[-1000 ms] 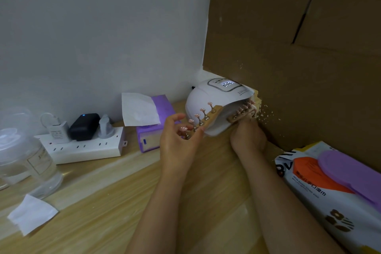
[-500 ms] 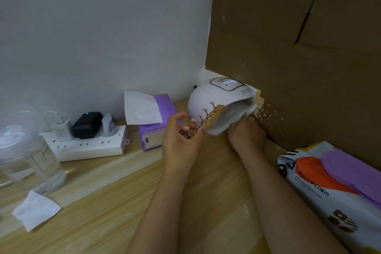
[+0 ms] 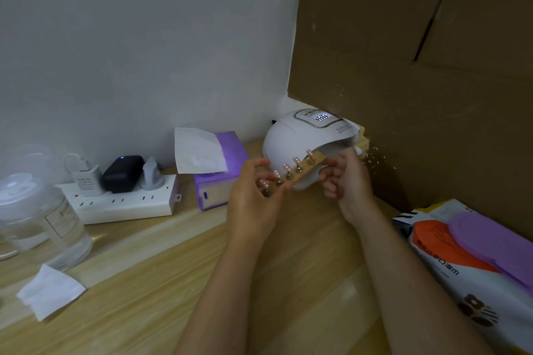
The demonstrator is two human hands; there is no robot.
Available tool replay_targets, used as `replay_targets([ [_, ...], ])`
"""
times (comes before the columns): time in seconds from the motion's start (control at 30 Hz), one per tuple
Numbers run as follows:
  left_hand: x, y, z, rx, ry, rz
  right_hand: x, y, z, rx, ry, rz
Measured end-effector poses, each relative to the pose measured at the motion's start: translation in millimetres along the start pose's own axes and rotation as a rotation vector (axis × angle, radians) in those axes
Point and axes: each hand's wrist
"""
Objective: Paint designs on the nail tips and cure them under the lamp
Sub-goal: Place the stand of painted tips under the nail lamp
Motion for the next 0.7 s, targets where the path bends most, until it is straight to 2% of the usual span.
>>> replay_targets([
  [0.1,2.7,3.3,0.8,-0.001,0.0,0.006,-6.1,-2.8,-0.5,-0.011,0.016,-0.042],
  [0.27,7.4,7.1,3.2,-0.04,0.016,0.067,-18.2,-15.1,-8.8,-0.045,0.088,-0.007],
  [0.4,9.2,9.8,8.1,-0.135,-0.017,0.137,-32.5,-10.7,-25.7,-0.024,0.045,-0.107],
  [0.5,11.3,12.0,10.9,-0.213,-0.025,0.166,-48.7,-8.6,-29.7,-0.005,0.049,-0.06],
  [0.57,10.8,12.2,11.3,-0.227,-0.013,0.159,-58.9,-6.4,-25.7,0.114,-0.019,0.024],
  [0.7,9.9,11.9,12.3,-0.239,0.019,0.201,-72.6,-4.8,-10.7,0.506,-0.346,0.208],
])
Point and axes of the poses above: each hand's wrist, its own x-axis towards the middle knuckle, its own y-axis out of the back of the hand, z = x × y, and after that the axes turned 9 degrees about z, right-handed
